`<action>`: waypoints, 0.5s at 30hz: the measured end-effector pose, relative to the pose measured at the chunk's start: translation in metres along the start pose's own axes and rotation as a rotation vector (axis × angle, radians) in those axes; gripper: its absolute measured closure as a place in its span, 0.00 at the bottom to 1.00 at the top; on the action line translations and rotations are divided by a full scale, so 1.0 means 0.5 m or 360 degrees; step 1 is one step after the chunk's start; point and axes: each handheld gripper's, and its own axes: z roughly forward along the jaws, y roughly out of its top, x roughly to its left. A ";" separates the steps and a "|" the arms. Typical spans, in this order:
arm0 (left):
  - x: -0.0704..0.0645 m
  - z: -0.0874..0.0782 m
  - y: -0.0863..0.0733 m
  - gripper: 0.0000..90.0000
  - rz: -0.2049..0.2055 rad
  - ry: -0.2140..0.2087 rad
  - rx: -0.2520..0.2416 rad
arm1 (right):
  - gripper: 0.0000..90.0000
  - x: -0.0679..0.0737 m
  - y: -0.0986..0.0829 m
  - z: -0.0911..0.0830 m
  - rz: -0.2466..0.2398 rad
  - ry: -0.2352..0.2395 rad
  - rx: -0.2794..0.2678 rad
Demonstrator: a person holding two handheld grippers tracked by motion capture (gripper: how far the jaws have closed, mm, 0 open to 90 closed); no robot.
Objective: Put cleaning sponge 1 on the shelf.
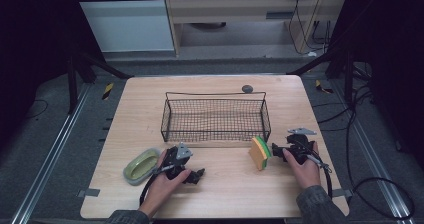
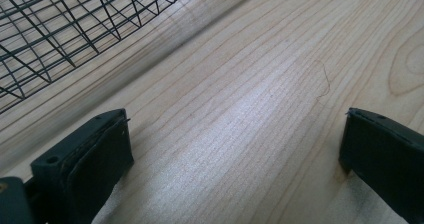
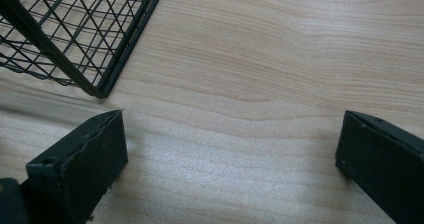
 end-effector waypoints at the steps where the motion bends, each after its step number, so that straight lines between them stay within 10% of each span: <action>1: 0.000 0.000 0.000 0.00 0.0000 0.0000 0.0000 | 0.00 0.000 0.000 0.000 0.0000 0.0000 0.0000; 13: -0.023 -0.012 0.010 0.03 0.0127 -0.0046 -0.0063 | 0.00 0.003 0.000 -0.002 -0.0021 0.0021 0.0012; 15: -0.025 -0.036 0.014 0.03 0.0183 0.0098 -0.0130 | 0.01 0.004 0.001 -0.002 -0.0021 0.0026 0.0012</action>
